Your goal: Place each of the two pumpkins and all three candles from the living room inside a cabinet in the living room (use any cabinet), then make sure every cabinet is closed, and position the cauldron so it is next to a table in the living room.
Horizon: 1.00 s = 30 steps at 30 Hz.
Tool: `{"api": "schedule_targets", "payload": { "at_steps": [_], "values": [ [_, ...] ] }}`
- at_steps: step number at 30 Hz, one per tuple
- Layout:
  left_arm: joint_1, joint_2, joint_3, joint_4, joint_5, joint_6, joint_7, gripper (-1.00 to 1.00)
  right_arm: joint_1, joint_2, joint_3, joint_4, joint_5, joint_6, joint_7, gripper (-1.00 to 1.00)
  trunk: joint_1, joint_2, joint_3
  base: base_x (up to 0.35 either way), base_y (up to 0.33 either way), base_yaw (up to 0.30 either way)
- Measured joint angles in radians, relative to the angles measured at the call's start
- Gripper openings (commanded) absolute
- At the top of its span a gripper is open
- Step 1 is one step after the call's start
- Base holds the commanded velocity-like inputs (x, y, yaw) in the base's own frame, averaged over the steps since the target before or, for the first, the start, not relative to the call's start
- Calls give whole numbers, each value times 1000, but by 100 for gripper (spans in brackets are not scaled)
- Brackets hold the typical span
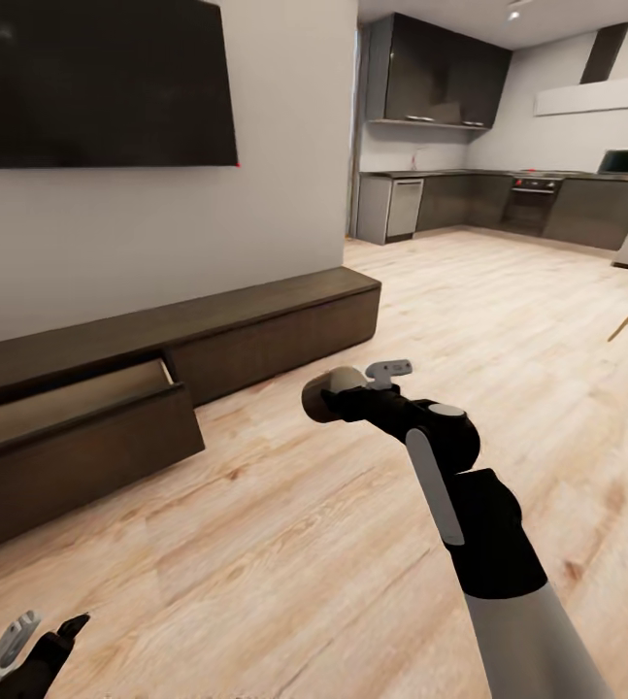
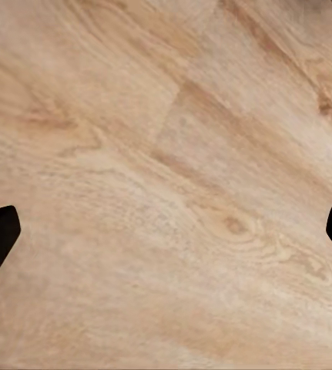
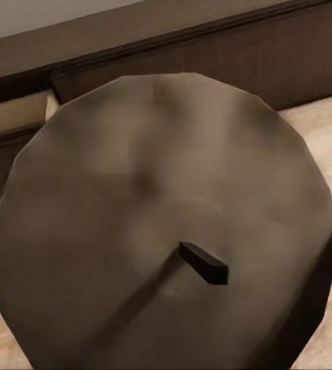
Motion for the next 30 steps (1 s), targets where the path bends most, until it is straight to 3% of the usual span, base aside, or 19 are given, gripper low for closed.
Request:
{"api": "schedule_targets", "payload": {
  "at_steps": [3,7,15,20,27,30],
  "values": [
    [12,6,31,9,-1,1,6,100,0,-2,-2,0,0,0,0,-100,0,0,0,0,226,296],
    [67,7,58,17,0,0,2,100,0,-3,-4,0,0,0,1,-100,-2,1,15,0,206,296],
    [107,-4,75,14,3,-10,0,100,0,-3,-4,0,0,1,0,-100,-5,3,46,-15,198,296],
    [188,-21,84,-44,8,-13,-9,100,0,0,-2,1,-1,1,0,-100,-8,4,66,-61,195,297],
    [208,-24,47,1,-2,-73,-2,100,-4,8,3,33,5,2,-2,-100,-11,6,93,-72,160,273],
    [202,-22,41,49,-18,-83,-6,100,-11,9,-1,97,2,20,-2,-100,-11,6,92,-73,133,46]
  ]
}}
